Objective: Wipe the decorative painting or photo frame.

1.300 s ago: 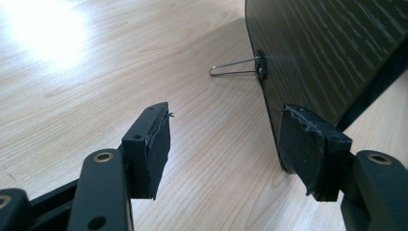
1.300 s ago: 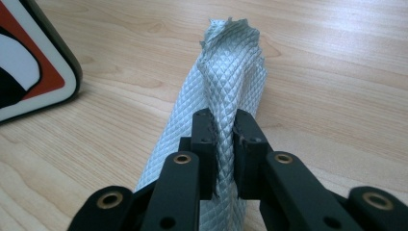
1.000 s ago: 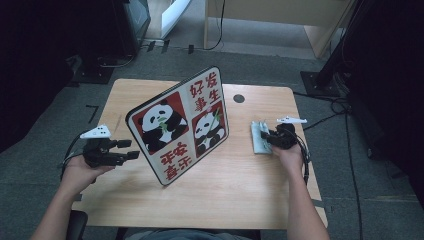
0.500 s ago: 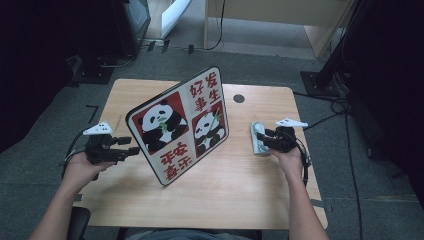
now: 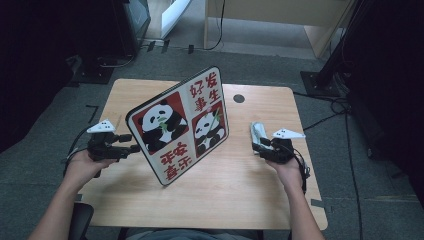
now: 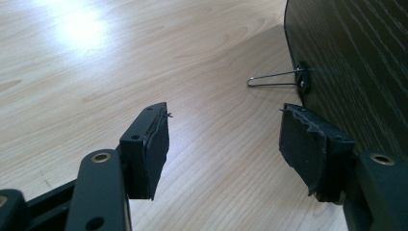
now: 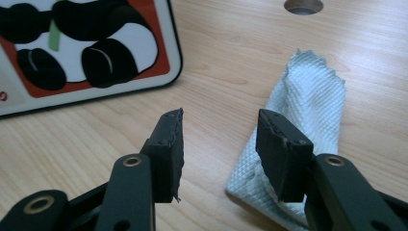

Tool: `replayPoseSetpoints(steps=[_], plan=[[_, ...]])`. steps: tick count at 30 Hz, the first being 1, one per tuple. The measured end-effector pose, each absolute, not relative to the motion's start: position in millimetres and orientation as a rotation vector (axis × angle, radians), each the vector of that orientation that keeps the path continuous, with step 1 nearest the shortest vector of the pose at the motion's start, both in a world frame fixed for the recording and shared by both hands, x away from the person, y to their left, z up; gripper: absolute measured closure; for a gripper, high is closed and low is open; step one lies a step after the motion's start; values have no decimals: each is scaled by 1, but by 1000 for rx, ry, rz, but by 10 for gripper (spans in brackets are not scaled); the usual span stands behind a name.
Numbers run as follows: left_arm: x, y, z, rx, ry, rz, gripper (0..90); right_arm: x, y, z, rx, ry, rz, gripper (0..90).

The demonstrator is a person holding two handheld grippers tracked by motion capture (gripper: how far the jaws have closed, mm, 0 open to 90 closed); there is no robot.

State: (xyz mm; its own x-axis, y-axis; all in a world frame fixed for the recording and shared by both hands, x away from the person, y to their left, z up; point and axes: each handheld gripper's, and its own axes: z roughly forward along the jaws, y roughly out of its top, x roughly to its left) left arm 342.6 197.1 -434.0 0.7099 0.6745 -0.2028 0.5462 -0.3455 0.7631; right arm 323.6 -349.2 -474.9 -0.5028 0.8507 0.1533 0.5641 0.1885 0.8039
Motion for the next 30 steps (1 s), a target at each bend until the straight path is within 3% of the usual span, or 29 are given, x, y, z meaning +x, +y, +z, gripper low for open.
replayPoseSetpoints(steps=[10,30], plan=[[350,192,-435,2033,929,203,349,307,-342,-485,1294,2193,1202,486],[360,189,-440,2031,950,227,339,299,-322,-512,1222,2353,1122,499]])
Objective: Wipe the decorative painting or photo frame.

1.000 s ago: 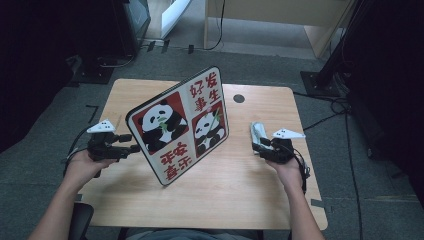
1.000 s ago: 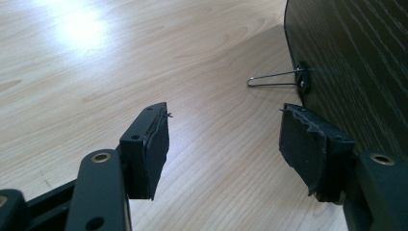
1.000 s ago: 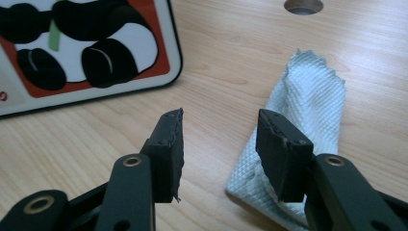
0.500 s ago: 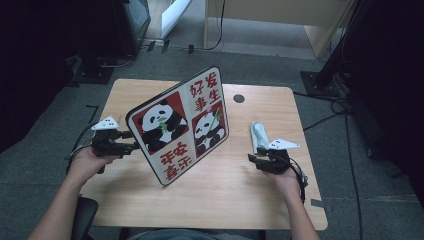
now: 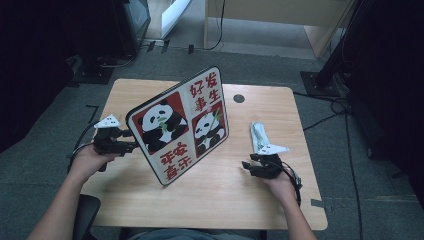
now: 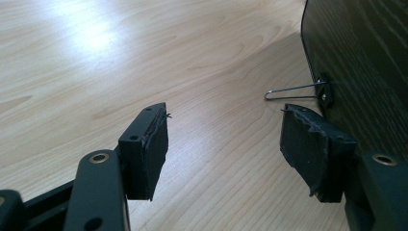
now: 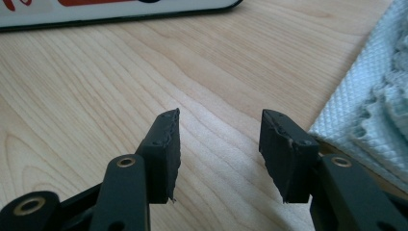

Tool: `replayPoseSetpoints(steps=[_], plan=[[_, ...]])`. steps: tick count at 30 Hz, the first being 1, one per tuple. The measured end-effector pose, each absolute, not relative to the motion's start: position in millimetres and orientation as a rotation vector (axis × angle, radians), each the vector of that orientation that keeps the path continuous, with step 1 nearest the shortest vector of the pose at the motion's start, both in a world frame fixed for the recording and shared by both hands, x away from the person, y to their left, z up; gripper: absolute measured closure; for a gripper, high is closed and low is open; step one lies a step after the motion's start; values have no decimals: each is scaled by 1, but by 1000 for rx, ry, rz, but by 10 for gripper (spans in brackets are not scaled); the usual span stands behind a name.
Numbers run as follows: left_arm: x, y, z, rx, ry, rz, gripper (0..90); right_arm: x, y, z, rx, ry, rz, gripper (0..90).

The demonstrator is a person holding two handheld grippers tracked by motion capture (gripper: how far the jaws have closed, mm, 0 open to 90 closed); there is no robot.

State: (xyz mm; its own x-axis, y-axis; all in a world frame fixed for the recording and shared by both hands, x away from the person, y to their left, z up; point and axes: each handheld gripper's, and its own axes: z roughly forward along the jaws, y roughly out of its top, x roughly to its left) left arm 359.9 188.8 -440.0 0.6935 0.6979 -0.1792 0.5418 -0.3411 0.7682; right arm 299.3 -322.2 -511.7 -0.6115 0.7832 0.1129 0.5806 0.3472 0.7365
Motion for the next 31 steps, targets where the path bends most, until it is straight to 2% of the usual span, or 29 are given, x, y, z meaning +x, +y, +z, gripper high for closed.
replayPoseSetpoints(steps=[6,18,22,31], plan=[[360,188,-441,2040,947,229,334,300,-318,-517,1228,2352,1098,475],[357,189,-439,2034,935,247,330,299,-308,-524,1085,2368,1089,254],[356,188,-438,2041,930,253,330,299,-305,-524,1058,2407,1077,150],[355,187,-439,2046,897,244,312,299,-304,-524,1057,2417,1071,130]])
